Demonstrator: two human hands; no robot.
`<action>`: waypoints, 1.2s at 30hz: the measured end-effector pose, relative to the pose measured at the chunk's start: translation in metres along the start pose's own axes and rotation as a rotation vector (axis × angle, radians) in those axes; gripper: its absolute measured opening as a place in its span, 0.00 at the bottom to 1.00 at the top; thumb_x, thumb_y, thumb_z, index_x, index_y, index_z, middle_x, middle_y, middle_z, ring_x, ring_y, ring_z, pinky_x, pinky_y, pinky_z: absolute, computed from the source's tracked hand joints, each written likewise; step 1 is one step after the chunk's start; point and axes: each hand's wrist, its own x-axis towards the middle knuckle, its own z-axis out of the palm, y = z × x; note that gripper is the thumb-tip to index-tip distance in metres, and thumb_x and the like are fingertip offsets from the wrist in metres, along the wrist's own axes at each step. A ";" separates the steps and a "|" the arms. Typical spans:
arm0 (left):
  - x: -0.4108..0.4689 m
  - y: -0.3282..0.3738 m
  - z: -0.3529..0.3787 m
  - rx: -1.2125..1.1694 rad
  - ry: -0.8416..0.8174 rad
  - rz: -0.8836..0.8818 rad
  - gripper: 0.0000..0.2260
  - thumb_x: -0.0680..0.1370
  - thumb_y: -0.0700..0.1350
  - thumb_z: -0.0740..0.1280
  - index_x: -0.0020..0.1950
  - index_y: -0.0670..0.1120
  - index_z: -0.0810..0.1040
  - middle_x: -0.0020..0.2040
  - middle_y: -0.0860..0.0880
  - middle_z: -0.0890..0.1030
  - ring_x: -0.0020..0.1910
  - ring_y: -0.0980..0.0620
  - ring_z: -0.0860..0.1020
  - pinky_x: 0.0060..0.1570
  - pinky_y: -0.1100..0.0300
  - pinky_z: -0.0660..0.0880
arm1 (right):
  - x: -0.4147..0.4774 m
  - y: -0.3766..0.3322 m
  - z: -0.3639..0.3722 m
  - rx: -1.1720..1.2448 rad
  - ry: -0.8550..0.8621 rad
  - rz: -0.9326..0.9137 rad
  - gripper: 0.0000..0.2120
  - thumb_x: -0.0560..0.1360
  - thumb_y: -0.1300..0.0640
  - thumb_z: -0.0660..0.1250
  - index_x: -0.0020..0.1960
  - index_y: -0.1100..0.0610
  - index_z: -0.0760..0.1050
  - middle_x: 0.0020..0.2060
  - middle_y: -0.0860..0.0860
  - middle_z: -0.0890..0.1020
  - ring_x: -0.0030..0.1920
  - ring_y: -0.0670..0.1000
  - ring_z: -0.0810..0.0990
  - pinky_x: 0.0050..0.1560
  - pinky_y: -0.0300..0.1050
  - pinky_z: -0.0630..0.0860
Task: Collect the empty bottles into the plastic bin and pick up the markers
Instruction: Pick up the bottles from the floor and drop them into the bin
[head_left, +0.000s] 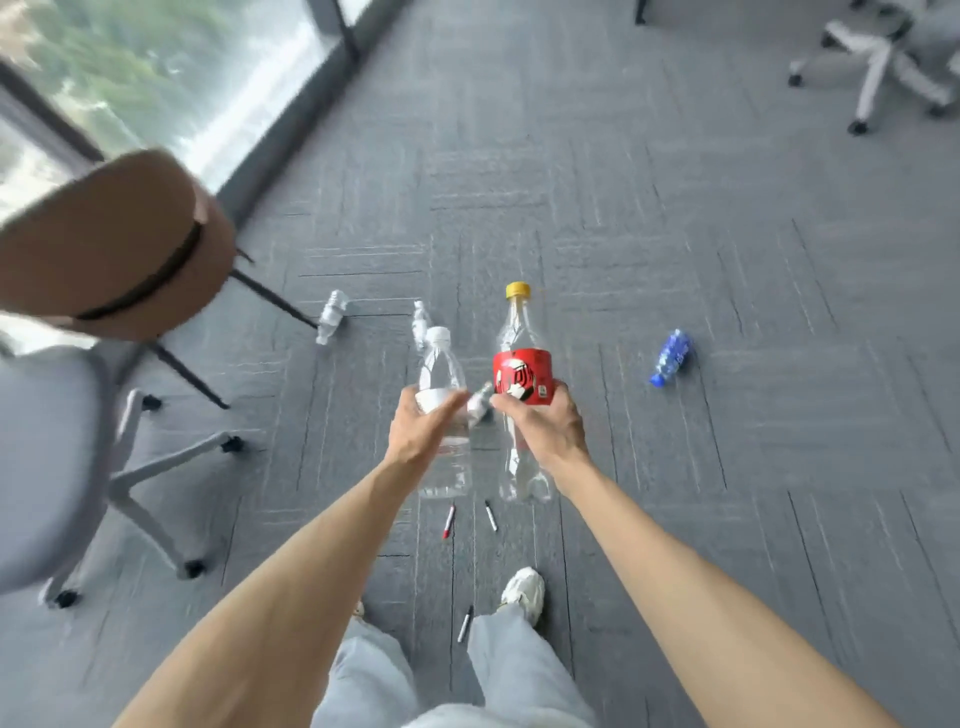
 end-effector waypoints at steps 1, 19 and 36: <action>-0.006 -0.008 -0.024 -0.032 0.037 -0.019 0.36 0.56 0.72 0.73 0.54 0.52 0.71 0.49 0.44 0.83 0.49 0.45 0.82 0.51 0.47 0.79 | -0.010 -0.009 0.020 -0.024 -0.035 -0.026 0.22 0.70 0.46 0.75 0.58 0.48 0.70 0.42 0.43 0.77 0.41 0.41 0.75 0.38 0.38 0.69; -0.209 -0.252 -0.473 -0.566 0.756 -0.206 0.34 0.62 0.66 0.74 0.60 0.48 0.73 0.51 0.48 0.80 0.51 0.47 0.79 0.54 0.51 0.75 | -0.288 -0.002 0.468 -0.468 -0.684 -0.253 0.27 0.58 0.38 0.75 0.53 0.46 0.75 0.45 0.52 0.85 0.45 0.54 0.85 0.50 0.57 0.82; -0.326 -0.437 -0.800 -0.879 1.331 -0.430 0.32 0.73 0.55 0.73 0.72 0.45 0.66 0.68 0.42 0.71 0.61 0.49 0.71 0.55 0.57 0.66 | -0.490 0.043 0.889 -0.764 -1.303 -0.286 0.22 0.64 0.47 0.76 0.54 0.51 0.74 0.43 0.54 0.84 0.37 0.51 0.81 0.42 0.52 0.83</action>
